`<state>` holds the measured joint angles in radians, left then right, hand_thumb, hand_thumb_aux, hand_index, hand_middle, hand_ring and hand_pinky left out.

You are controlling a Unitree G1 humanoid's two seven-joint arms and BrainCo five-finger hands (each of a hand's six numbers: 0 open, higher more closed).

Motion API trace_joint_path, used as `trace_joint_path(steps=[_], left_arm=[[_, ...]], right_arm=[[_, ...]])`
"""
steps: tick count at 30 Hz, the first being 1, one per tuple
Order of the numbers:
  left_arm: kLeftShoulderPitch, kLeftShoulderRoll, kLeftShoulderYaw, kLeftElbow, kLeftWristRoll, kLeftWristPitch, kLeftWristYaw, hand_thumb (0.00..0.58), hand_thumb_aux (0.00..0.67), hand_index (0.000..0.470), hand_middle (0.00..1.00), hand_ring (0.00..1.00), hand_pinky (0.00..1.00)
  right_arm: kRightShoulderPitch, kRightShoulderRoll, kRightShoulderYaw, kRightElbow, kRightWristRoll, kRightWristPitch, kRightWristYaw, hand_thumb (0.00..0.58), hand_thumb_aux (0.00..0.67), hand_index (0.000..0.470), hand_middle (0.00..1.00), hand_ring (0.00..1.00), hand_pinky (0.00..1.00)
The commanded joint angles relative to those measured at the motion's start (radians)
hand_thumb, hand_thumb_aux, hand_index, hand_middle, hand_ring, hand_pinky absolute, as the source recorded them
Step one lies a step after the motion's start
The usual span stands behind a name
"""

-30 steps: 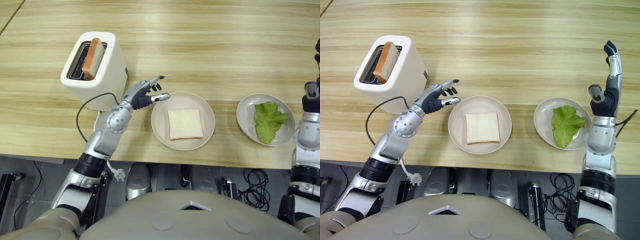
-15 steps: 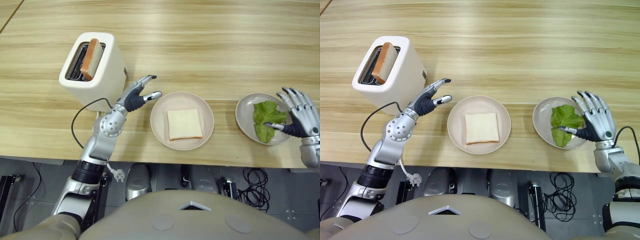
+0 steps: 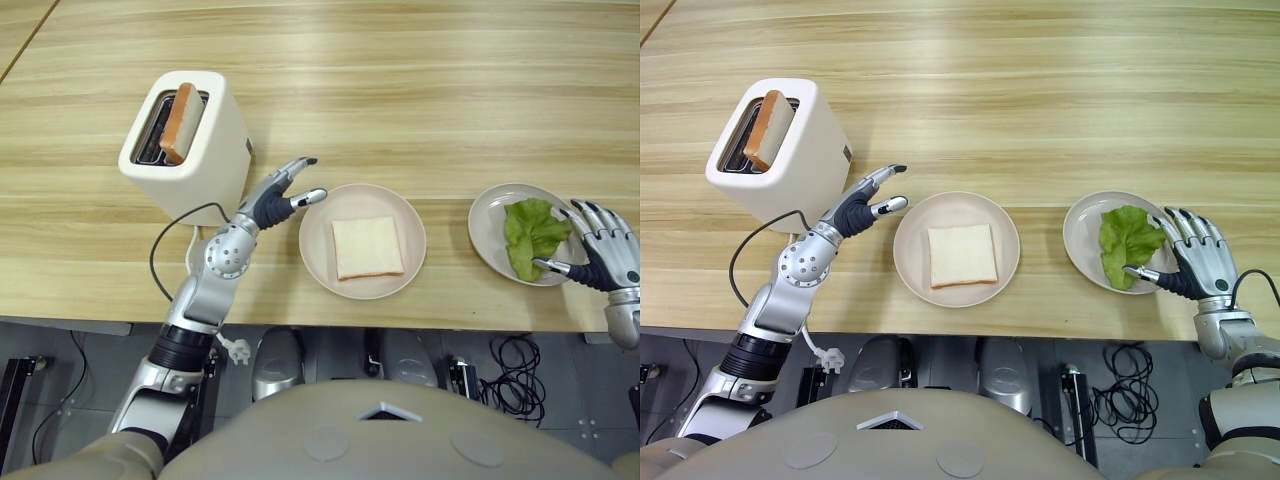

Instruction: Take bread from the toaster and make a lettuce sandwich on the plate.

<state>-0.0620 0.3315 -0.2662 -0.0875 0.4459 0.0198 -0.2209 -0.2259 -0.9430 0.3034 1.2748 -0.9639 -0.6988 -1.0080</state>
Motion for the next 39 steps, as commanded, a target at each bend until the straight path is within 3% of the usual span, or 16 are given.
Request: trace_joint_path(steps=[1, 2, 3, 4, 6, 7, 8, 9, 27, 28, 29, 30, 39], left_arm=[[0.002, -0.005, -0.014, 0.026, 0.013, -0.003, 0.008, 0.0, 0.0, 0.0, 0.0, 0.0, 0.0], [0.002, -0.006, -0.016, 0.027, 0.014, -0.003, 0.009, 0.0, 0.0, 0.0, 0.0, 0.0, 0.0], [0.002, -0.007, -0.018, 0.027, 0.014, -0.004, 0.009, 0.0, 0.0, 0.0, 0.0, 0.0, 0.0], [0.003, -0.008, -0.019, 0.028, 0.015, -0.005, 0.01, 0.0, 0.0, 0.0, 0.0, 0.0, 0.0], [0.002, -0.01, -0.022, 0.034, 0.015, -0.007, 0.011, 0.0, 0.0, 0.0, 0.0, 0.0, 0.0], [0.003, -0.012, -0.024, 0.036, 0.016, -0.007, 0.012, 0.0, 0.0, 0.0, 0.0, 0.0, 0.0], [0.004, -0.013, -0.027, 0.038, 0.017, -0.008, 0.012, 0.0, 0.0, 0.0, 0.0, 0.0, 0.0], [0.005, -0.016, -0.029, 0.039, 0.019, -0.009, 0.013, 0.0, 0.0, 0.0, 0.0, 0.0, 0.0], [-0.011, -0.031, -0.041, 0.083, 0.016, -0.018, 0.015, 0.0, 0.0, 0.0, 0.0, 0.0, 0.0], [-0.014, -0.032, -0.042, 0.088, 0.016, -0.019, 0.015, 0.0, 0.0, 0.0, 0.0, 0.0, 0.0], [-0.015, -0.032, -0.042, 0.091, 0.016, -0.02, 0.016, 0.0, 0.0, 0.0, 0.0, 0.0, 0.0], [-0.017, -0.033, -0.042, 0.096, 0.016, -0.022, 0.017, 0.0, 0.0, 0.0, 0.0, 0.0, 0.0], [-0.024, -0.039, -0.047, 0.137, 0.018, -0.037, 0.027, 0.0, 0.0, 0.0, 0.0, 0.0, 0.0]], right_arm=[[-0.016, -0.002, 0.033, 0.009, 0.033, -0.006, 0.043, 0.116, 0.071, 0.049, 0.0, 0.0, 0.0], [-0.018, -0.001, 0.036, 0.011, 0.04, -0.007, 0.053, 0.164, 0.102, 0.07, 0.0, 0.0, 0.0], [-0.02, 0.0, 0.042, 0.014, 0.046, -0.005, 0.064, 0.164, 0.102, 0.07, 0.0, 0.0, 0.0], [-0.022, 0.002, 0.047, 0.017, 0.052, -0.002, 0.074, 0.255, 0.168, 0.115, 0.0, 0.0, 0.0], [-0.026, 0.005, 0.055, 0.025, 0.067, 0.005, 0.097, 0.36, 0.257, 0.177, 0.0, 0.0, 0.0], [-0.028, 0.006, 0.057, 0.028, 0.075, 0.006, 0.11, 0.36, 0.257, 0.177, 0.0, 0.0, 0.0], [-0.031, 0.007, 0.059, 0.03, 0.08, 0.008, 0.121, 0.422, 0.321, 0.22, 0.0, 0.0, 0.0], [-0.034, 0.008, 0.063, 0.031, 0.084, 0.01, 0.129, 0.445, 0.347, 0.238, 0.0, 0.0, 0.0], [-0.062, 0.029, 0.094, 0.034, 0.156, 0.011, 0.2, 0.478, 0.389, 0.267, 0.0, 0.0, 0.0], [-0.065, 0.029, 0.098, 0.032, 0.154, 0.01, 0.195, 0.547, 0.51, 0.35, 0.0, 0.0, 0.0], [-0.068, 0.029, 0.1, 0.031, 0.153, 0.01, 0.191, 0.547, 0.51, 0.35, 0.0, 0.0, 0.0], [-0.071, 0.03, 0.102, 0.03, 0.153, 0.008, 0.189, 0.58, 0.67, 0.46, 0.0, 0.0, 0.0], [-0.103, 0.018, 0.124, 0.001, 0.152, -0.028, 0.125, 0.58, 0.67, 0.46, 0.0, 0.0, 0.0]])
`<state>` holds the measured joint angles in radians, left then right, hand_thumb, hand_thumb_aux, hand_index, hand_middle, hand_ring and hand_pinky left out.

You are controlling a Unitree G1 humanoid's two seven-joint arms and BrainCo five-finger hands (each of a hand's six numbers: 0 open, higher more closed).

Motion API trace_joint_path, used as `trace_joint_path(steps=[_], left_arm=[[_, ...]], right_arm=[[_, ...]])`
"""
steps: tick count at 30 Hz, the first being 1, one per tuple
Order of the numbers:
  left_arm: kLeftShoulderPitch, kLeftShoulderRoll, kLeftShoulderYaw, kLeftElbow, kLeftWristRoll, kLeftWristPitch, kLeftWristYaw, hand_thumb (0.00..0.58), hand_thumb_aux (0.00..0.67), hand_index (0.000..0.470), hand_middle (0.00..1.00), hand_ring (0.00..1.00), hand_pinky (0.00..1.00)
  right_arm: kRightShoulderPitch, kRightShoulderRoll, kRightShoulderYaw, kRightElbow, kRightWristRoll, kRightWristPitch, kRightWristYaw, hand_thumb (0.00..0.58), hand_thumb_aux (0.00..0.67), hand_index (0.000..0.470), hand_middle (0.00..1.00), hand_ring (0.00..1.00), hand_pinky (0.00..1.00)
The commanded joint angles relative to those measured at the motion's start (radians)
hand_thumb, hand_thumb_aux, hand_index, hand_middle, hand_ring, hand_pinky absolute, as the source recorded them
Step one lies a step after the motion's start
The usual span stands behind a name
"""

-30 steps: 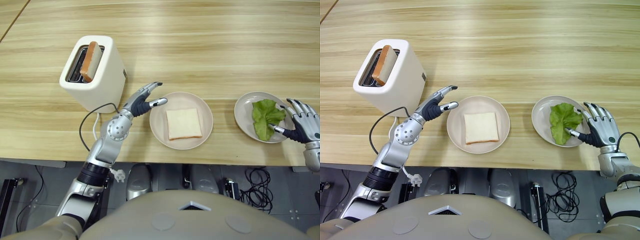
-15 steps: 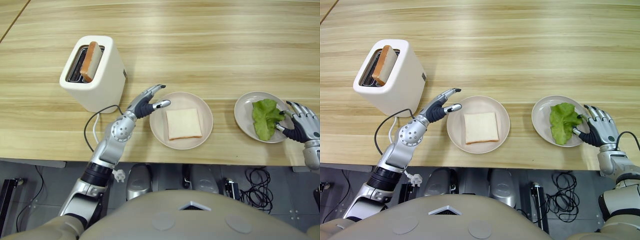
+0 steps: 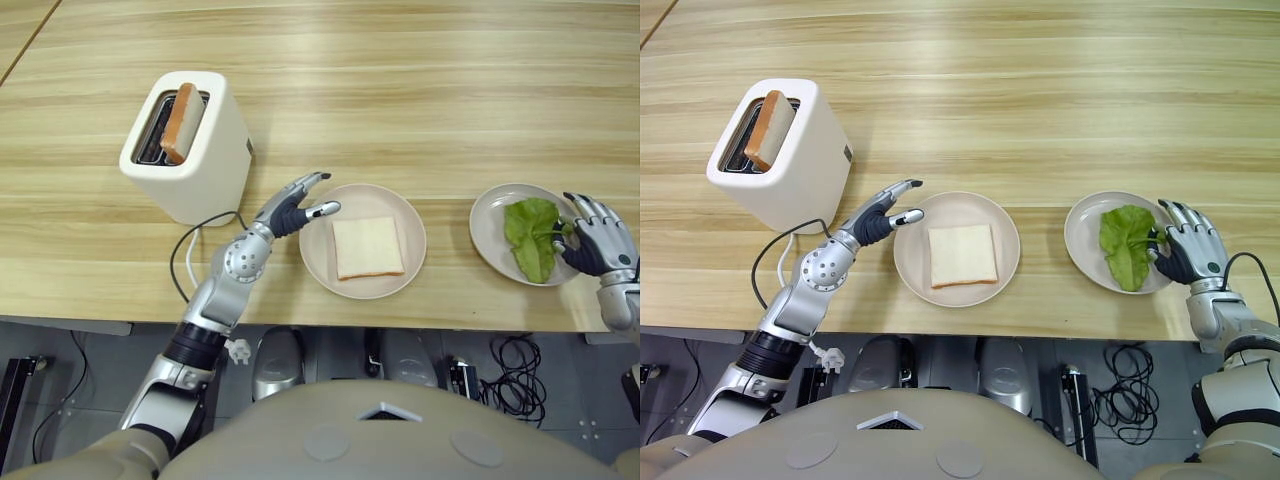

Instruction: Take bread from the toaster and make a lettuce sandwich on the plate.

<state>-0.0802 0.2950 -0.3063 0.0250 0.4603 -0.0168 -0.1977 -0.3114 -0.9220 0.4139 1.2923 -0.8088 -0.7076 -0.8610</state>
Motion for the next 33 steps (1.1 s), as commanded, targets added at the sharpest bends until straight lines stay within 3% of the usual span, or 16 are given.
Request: trace_joint_path(steps=[1, 2, 3, 9, 15, 25, 33], left_arm=[[-0.006, -0.003, -0.007, 0.027, 0.003, -0.001, 0.005, 0.0, 0.0, 0.0, 0.0, 0.0, 0.0], [-0.008, -0.003, -0.007, 0.032, 0.003, -0.003, 0.008, 0.0, 0.0, 0.0, 0.0, 0.0, 0.0], [-0.009, -0.003, -0.007, 0.037, 0.003, -0.004, 0.01, 0.0, 0.0, 0.0, 0.0, 0.0, 0.0], [-0.019, -0.006, -0.005, 0.057, -0.001, -0.013, 0.021, 0.0, 0.0, 0.0, 0.0, 0.0, 0.0], [-0.029, -0.006, 0.013, 0.069, -0.01, -0.018, 0.04, 0.0, 0.0, 0.0, 0.0, 0.0, 0.0], [-0.06, 0.003, 0.056, 0.1, -0.032, -0.031, 0.069, 0.0, 0.0, 0.0, 0.0, 0.0, 0.0], [-0.096, 0.01, 0.106, 0.117, -0.055, -0.038, 0.101, 0.0, 0.0, 0.0, 0.0, 0.0, 0.0]], right_arm=[[-0.023, -0.004, 0.016, -0.022, -0.006, -0.023, -0.028, 0.58, 0.67, 0.46, 0.07, 0.07, 0.07], [-0.029, -0.005, 0.018, -0.027, -0.009, -0.027, -0.035, 0.58, 0.67, 0.46, 0.4, 0.4, 0.4], [-0.035, -0.006, 0.018, -0.035, -0.009, -0.036, -0.039, 0.58, 0.67, 0.46, 1.0, 1.0, 1.0], [-0.066, -0.035, 0.006, -0.15, -0.014, -0.118, -0.085, 0.58, 0.67, 0.46, 1.0, 1.0, 1.0], [-0.088, -0.073, -0.035, -0.407, -0.018, -0.167, -0.067, 0.58, 0.67, 0.46, 1.0, 1.0, 1.0], [-0.046, -0.004, -0.116, -0.85, 0.076, -0.177, 0.197, 0.58, 0.67, 0.46, 1.0, 1.0, 1.0], [-0.058, 0.19, -0.032, -0.948, 0.174, -0.224, 0.498, 0.58, 0.67, 0.46, 1.0, 1.0, 1.0]])
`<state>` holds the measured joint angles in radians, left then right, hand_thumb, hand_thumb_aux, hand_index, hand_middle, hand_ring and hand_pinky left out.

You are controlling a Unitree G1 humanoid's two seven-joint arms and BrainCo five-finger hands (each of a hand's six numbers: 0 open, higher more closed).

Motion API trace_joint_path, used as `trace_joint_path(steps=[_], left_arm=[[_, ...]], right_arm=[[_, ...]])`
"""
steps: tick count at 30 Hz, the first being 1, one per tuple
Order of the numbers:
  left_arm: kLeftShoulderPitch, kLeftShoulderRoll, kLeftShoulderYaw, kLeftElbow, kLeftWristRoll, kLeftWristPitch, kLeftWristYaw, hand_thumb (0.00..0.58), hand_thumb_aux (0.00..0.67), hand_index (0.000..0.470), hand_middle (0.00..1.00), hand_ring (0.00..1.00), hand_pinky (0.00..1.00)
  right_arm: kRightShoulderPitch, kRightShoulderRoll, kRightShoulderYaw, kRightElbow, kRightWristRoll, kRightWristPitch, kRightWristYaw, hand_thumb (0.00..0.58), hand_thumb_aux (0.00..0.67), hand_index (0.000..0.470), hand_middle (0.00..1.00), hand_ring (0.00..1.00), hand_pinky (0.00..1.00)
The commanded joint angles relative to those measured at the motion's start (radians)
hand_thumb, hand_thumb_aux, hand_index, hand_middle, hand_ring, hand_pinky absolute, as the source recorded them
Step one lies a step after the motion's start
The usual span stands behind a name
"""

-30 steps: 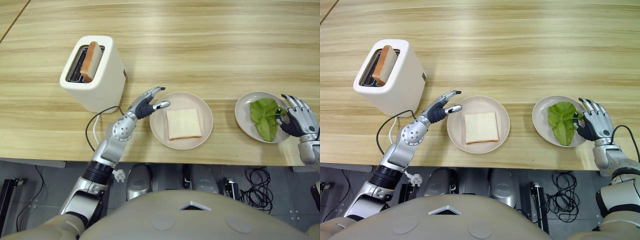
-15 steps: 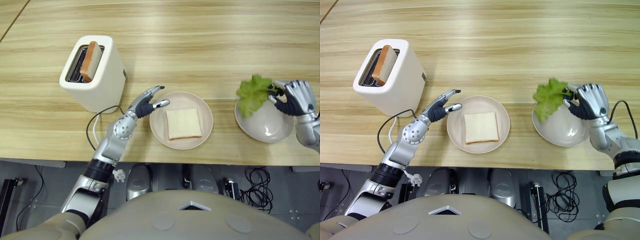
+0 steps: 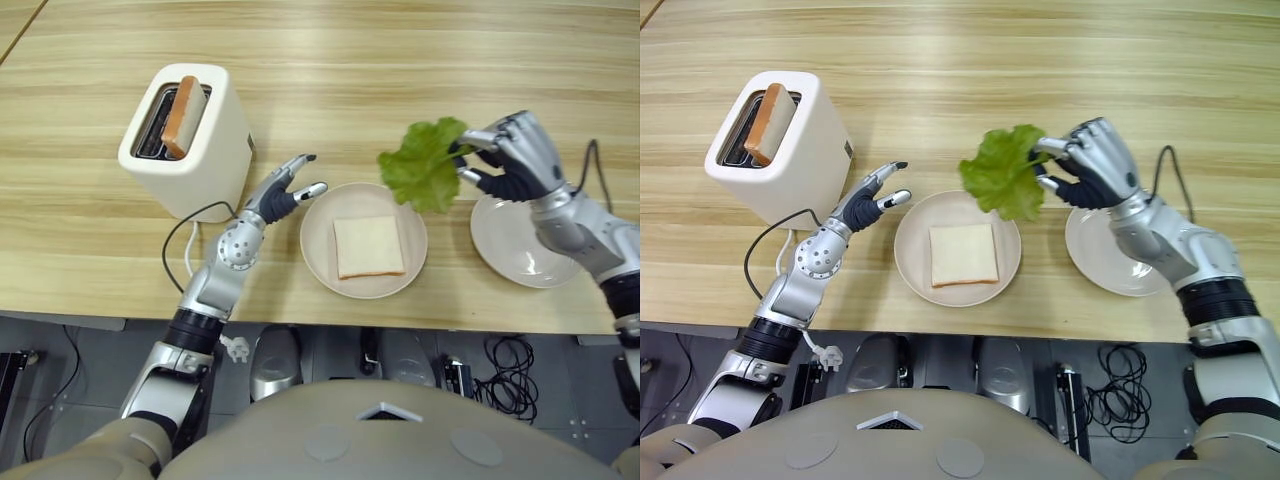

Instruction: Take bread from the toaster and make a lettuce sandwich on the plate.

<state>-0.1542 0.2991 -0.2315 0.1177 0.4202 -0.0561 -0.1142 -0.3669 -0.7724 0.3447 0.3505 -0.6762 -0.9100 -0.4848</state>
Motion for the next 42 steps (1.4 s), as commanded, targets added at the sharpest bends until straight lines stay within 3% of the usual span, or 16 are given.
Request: trace_joint_path(steps=[1, 8, 15, 33, 34, 35, 42], left_arm=[[-0.027, 0.003, 0.035, 0.029, -0.016, 0.0, 0.021, 0.0, 0.0, 0.0, 0.0, 0.0, 0.0], [-0.033, -0.003, 0.047, 0.054, -0.019, -0.01, 0.028, 0.0, 0.0, 0.0, 0.0, 0.0, 0.0], [-0.035, -0.005, 0.044, 0.081, -0.017, -0.021, 0.031, 0.0, 0.0, 0.0, 0.0, 0.0, 0.0], [-0.005, -0.005, 0.034, 0.071, -0.006, -0.021, 0.028, 0.0, 0.0, 0.0, 0.0, 0.0, 0.0], [-0.005, -0.006, 0.033, 0.071, -0.006, -0.021, 0.027, 0.0, 0.0, 0.0, 0.0, 0.0, 0.0], [-0.004, -0.005, 0.033, 0.072, -0.005, -0.021, 0.027, 0.0, 0.0, 0.0, 0.0, 0.0, 0.0], [-0.006, -0.003, 0.037, 0.081, -0.006, -0.023, 0.029, 0.0, 0.0, 0.0, 0.0, 0.0, 0.0]], right_arm=[[-0.003, 0.056, 0.044, 0.003, 0.055, -0.027, 0.158, 0.58, 0.67, 0.46, 1.0, 1.0, 1.0], [-0.008, 0.142, 0.109, 0.13, 0.182, -0.043, 0.427, 0.58, 0.67, 0.46, 1.0, 1.0, 1.0], [-0.027, 0.19, 0.112, 0.215, 0.237, 0.01, 0.617, 0.58, 0.67, 0.46, 1.0, 1.0, 1.0], [-0.11, 0.186, 0.106, 0.445, 0.061, 0.041, 0.55, 0.58, 0.67, 0.46, 1.0, 1.0, 1.0], [-0.106, 0.187, 0.106, 0.443, 0.059, 0.039, 0.55, 0.494, 0.413, 0.283, 0.92, 0.92, 0.92], [-0.103, 0.188, 0.105, 0.441, 0.056, 0.039, 0.55, 0.0, 0.0, 0.0, 0.02, 0.02, 0.02], [-0.093, 0.192, 0.081, 0.407, 0.072, 0.045, 0.534, 0.0, 0.0, 0.0, 0.0, 0.0, 0.0]])
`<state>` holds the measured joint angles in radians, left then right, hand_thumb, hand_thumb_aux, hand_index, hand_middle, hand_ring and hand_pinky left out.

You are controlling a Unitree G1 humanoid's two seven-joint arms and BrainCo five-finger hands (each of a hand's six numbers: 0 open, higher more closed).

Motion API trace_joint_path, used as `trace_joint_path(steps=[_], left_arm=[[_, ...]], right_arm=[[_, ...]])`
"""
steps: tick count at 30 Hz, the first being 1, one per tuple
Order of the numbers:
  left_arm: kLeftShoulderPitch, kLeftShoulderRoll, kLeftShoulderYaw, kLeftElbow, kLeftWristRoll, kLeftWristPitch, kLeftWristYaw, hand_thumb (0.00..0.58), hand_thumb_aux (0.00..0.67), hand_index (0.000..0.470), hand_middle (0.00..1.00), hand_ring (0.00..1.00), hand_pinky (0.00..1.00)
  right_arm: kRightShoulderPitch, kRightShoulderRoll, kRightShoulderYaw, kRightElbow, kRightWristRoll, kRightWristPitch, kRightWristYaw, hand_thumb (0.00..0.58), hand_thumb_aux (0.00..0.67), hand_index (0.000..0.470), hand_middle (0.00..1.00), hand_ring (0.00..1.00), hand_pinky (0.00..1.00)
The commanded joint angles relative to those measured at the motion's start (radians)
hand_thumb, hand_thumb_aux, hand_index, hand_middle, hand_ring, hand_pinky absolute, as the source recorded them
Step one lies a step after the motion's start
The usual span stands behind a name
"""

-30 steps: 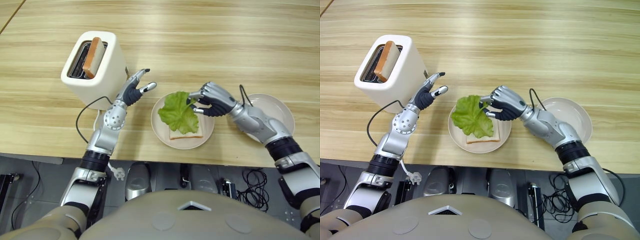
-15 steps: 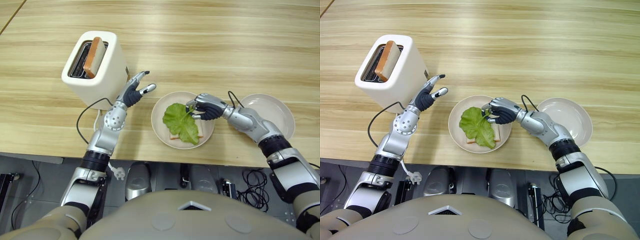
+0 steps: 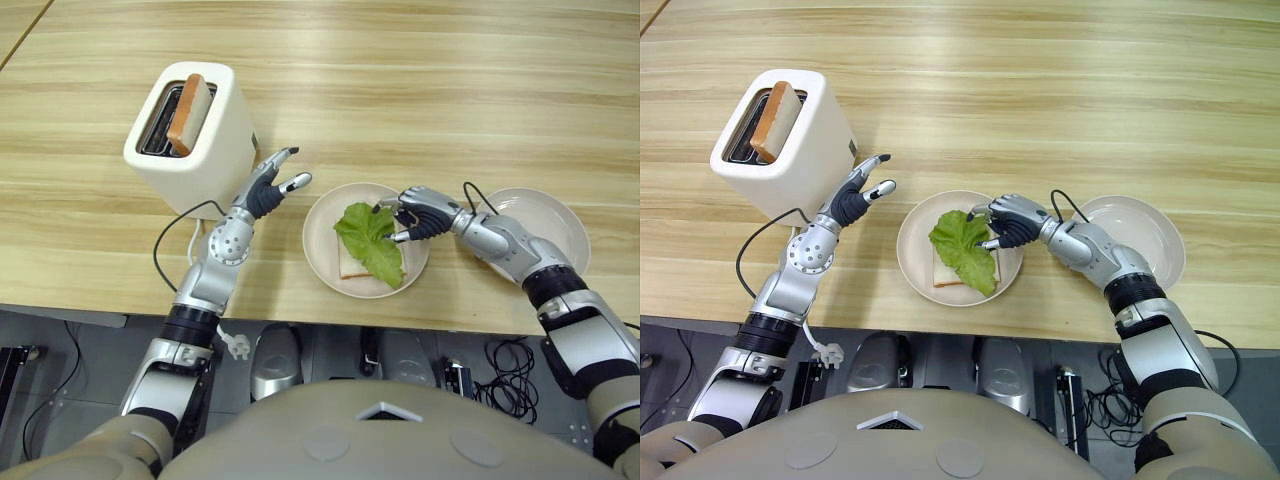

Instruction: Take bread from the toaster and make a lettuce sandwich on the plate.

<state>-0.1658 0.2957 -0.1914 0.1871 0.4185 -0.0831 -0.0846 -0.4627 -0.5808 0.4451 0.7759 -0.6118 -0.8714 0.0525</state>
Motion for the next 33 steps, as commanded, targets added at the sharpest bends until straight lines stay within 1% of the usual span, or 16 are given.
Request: trace_joint_path(steps=[1, 6, 12, 17, 19, 22, 24, 28, 33], left_arm=[[0.005, 0.001, -0.003, 0.013, -0.005, 0.003, 0.0, 0.0, 0.0, 0.0, 0.0, 0.0, 0.0], [0.008, 0.002, -0.003, -0.002, -0.008, 0.005, -0.006, 0.0, 0.0, 0.0, 0.0, 0.0, 0.0], [0.036, 0.001, 0.003, -0.155, -0.017, 0.018, -0.037, 0.0, 0.0, 0.0, 0.0, 0.0, 0.0], [0.037, 0.01, 0.027, -0.277, -0.012, 0.032, -0.037, 0.0, 0.0, 0.0, 0.0, 0.0, 0.0], [0.032, 0.019, 0.052, -0.337, 0.001, 0.033, -0.02, 0.0, 0.0, 0.0, 0.0, 0.0, 0.0], [0.012, 0.05, 0.111, -0.424, 0.089, 0.03, 0.053, 0.0, 0.0, 0.0, 0.0, 0.0, 0.0], [-0.006, 0.064, 0.142, -0.414, 0.085, 0.042, 0.064, 0.0, 0.0, 0.0, 0.0, 0.0, 0.0], [-0.032, 0.15, 0.175, -0.295, 0.202, 0.084, 0.128, 0.0, 0.0, 0.0, 0.0, 0.0, 0.0], [-0.041, 0.231, 0.202, -0.195, 0.303, 0.153, 0.209, 0.0, 0.0, 0.0, 0.0, 0.0, 0.0]], right_arm=[[0.003, -0.001, -0.023, -0.023, 0.011, 0.007, -0.006, 0.0, 0.0, 0.0, 0.0, 0.0, 0.0], [-0.009, -0.012, -0.059, -0.013, 0.033, 0.018, -0.009, 0.0, 0.0, 0.0, 0.0, 0.0, 0.0], [-0.039, -0.051, -0.129, -0.005, 0.057, 0.036, -0.049, 0.0, 0.0, 0.0, 0.0, 0.0, 0.0], [-0.068, -0.06, -0.173, -0.013, 0.058, 0.044, -0.094, 0.0, 0.0, 0.0, 0.0, 0.0, 0.0], [-0.071, -0.053, -0.189, -0.025, 0.059, 0.039, -0.123, 0.0, 0.0, 0.0, 0.0, 0.0, 0.0], [-0.064, -0.028, -0.217, -0.04, 0.062, 0.027, -0.197, 0.0, 0.0, 0.0, 0.0, 0.0, 0.0], [-0.051, -0.018, -0.231, -0.047, 0.063, 0.023, -0.232, 0.0, 0.0, 0.0, 0.0, 0.0, 0.0], [-0.025, -0.019, -0.246, -0.053, 0.045, 0.023, -0.284, 0.0, 0.0, 0.0, 0.0, 0.0, 0.0], [-0.005, -0.03, -0.257, -0.048, 0.058, 0.021, -0.303, 0.0, 0.0, 0.0, 0.0, 0.0, 0.0]])
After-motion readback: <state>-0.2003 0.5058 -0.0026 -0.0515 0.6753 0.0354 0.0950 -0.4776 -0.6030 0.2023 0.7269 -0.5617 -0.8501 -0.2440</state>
